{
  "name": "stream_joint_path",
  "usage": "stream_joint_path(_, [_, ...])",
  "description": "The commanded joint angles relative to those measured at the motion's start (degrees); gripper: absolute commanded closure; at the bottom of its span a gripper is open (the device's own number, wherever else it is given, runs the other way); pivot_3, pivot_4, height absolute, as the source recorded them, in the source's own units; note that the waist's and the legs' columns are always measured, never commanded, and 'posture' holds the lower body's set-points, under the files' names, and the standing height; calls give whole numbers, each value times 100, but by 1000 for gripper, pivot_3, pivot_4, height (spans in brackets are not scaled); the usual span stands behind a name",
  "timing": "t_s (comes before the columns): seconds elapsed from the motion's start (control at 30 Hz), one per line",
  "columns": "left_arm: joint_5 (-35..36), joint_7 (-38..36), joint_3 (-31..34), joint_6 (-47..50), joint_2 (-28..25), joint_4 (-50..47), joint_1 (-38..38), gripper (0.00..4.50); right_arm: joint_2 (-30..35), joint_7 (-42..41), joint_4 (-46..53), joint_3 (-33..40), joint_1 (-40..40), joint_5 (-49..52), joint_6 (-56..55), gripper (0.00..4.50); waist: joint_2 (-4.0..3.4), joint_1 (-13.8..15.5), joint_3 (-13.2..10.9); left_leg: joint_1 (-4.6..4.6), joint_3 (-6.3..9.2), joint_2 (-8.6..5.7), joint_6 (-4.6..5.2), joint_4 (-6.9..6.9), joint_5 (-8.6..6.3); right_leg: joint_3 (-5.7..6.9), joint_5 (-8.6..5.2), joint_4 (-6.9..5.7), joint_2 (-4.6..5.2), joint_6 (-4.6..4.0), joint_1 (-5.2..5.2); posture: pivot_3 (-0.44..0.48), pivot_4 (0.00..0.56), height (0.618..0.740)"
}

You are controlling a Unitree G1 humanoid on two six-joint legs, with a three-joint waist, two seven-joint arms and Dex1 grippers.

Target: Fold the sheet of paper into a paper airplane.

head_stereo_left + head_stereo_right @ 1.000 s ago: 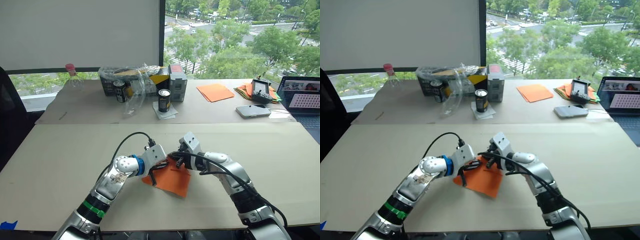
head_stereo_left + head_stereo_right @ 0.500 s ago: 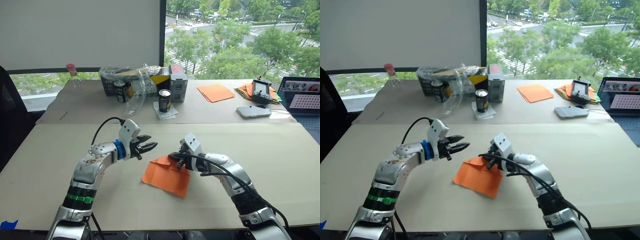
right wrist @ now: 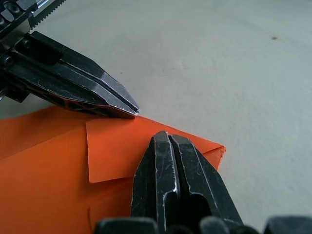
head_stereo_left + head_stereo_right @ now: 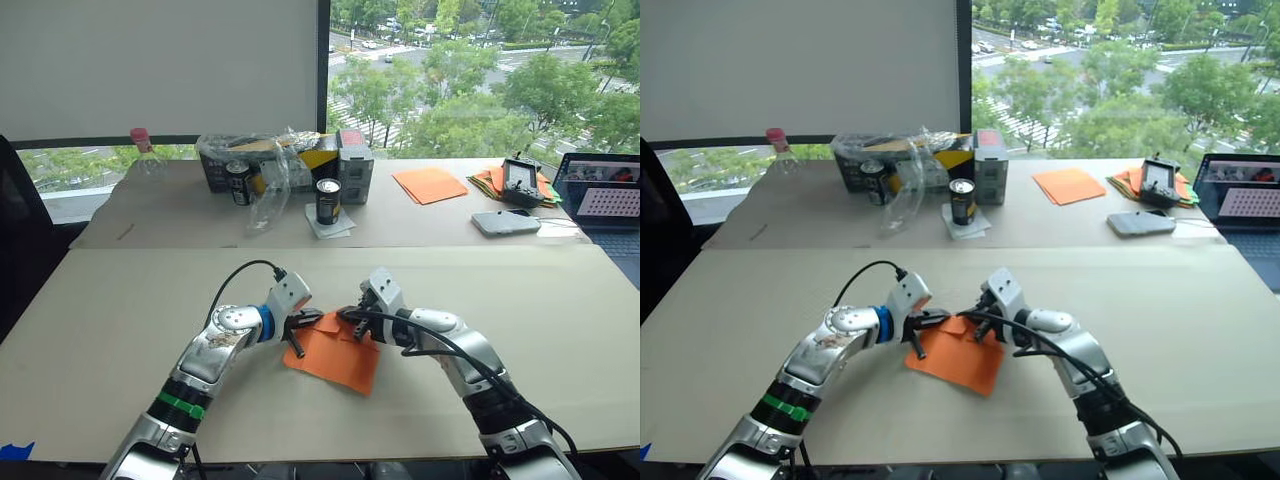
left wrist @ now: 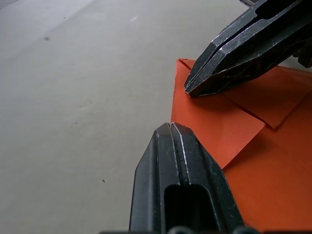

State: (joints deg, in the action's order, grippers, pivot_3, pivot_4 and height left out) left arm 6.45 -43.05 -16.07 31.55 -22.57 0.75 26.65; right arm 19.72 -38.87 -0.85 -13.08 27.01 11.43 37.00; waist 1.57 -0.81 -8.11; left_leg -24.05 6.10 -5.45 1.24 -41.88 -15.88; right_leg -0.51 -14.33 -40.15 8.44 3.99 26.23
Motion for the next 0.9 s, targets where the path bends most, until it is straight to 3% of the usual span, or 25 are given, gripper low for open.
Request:
stream_joint_path(0.03, [-355, 160, -218, -10, -133, 6, -168, 4485, 18, 29, 72, -89, -38, -96, 35, 4500, 0, 0, 0, 1, 0, 0, 0, 0, 0, 0, 0, 0, 0, 0, -1, 0, 150, 670])
stream_joint_path(0.3, [-313, 90, -158, 22, -377, -129, -385, 4485, -273, 119, 69, -47, 189, -58, -206, 4500, -2, -49, 1, 11, -1, 4, 0, 2, 0, -1, 0, -6, -2, 0, -4, 0, 150, 670])
stream_joint_path(0.6, [-238, 129, -166, 46, -182, -152, -331, 4485, -602, 257, -418, -366, 360, -440, -487, 4500, -2, -21, 2, 11, -1, 3, -1, 1, 1, -1, 0, -6, -2, 0, -4, 0, 150, 670])
stream_joint_path(0.9, [-373, 187, -256, 57, -161, -133, -278, 4485, -40, 329, -337, 30, -8, -587, -657, 4500, -5, 21, 5, 17, -1, -1, 0, 0, 0, 0, 0, -5, 0, 0, -12, 0, 150, 670])
